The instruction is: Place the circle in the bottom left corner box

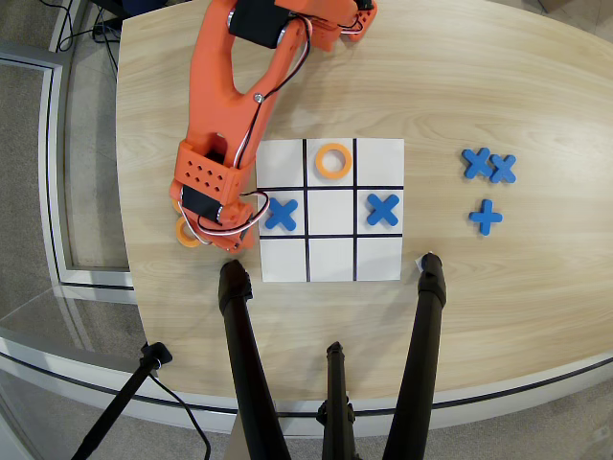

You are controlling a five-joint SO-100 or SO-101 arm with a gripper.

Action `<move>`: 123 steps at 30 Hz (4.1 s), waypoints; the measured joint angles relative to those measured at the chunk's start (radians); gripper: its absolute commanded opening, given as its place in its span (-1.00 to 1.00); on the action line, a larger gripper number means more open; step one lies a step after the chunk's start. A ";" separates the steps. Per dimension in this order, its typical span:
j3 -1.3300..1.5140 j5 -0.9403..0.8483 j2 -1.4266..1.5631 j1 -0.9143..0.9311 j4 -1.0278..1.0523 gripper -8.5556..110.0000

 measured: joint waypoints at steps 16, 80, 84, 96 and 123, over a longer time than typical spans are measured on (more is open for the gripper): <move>0.015 -0.038 0.003 0.002 0.106 -0.52; -0.156 -0.502 0.123 0.365 0.652 -0.86; -0.192 -0.380 0.276 0.229 0.845 -0.86; 0.365 0.118 1.015 -0.551 0.854 -0.86; 0.518 0.367 0.606 -0.930 0.360 -0.86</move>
